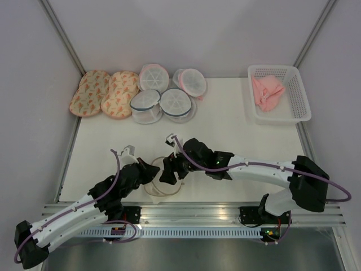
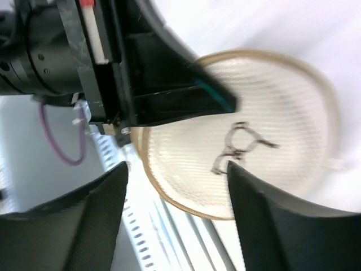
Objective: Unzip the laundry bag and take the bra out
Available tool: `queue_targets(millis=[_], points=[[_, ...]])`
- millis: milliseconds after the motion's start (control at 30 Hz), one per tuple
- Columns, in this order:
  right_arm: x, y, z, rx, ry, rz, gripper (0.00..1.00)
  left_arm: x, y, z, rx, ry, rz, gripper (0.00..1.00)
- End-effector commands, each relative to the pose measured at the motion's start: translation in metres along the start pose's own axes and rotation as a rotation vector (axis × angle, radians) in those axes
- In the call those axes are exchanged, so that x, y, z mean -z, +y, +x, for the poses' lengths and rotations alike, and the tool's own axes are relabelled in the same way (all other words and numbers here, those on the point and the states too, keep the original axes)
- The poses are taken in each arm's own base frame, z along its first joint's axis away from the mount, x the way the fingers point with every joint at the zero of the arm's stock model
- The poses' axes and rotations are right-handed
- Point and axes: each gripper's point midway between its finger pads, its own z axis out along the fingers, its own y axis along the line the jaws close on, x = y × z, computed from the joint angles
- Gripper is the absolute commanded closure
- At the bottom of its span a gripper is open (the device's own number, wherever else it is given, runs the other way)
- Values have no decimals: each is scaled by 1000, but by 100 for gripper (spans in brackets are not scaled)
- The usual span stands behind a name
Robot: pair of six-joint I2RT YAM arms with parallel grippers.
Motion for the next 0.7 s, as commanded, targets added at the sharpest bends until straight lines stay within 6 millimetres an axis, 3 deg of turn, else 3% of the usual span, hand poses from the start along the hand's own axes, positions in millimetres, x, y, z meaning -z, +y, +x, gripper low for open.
queue_targets(millis=[0, 33, 67, 100, 133, 200, 233, 333, 433, 667], points=[[45, -24, -40, 42, -135, 275, 21, -2, -15, 3, -62, 12, 95, 98], [68, -44, -57, 25, -229, 429, 16, -2, -26, 8, -80, 29, 162, 98], [80, -50, -59, 20, -251, 487, 14, -5, -25, 15, -96, 47, 184, 98], [94, -63, -53, 6, -255, 568, 2, -3, -35, 19, -97, 63, 240, 98], [119, -66, -66, -6, -340, 633, 2, -4, -35, 22, -109, 75, 250, 98], [143, -76, -63, -39, -380, 705, 2, -8, -31, 31, -127, 104, 247, 98], [166, -74, -72, -53, -457, 733, 2, -9, -32, 31, -130, 105, 254, 98], [197, -64, -74, -89, -530, 704, 2, -12, -30, 38, -143, 123, 260, 98], [218, -51, -74, -117, -588, 647, 2, -14, -30, 42, -147, 137, 272, 98], [245, -33, -70, -158, -665, 542, 2, -16, -49, 40, -172, 143, 321, 98]])
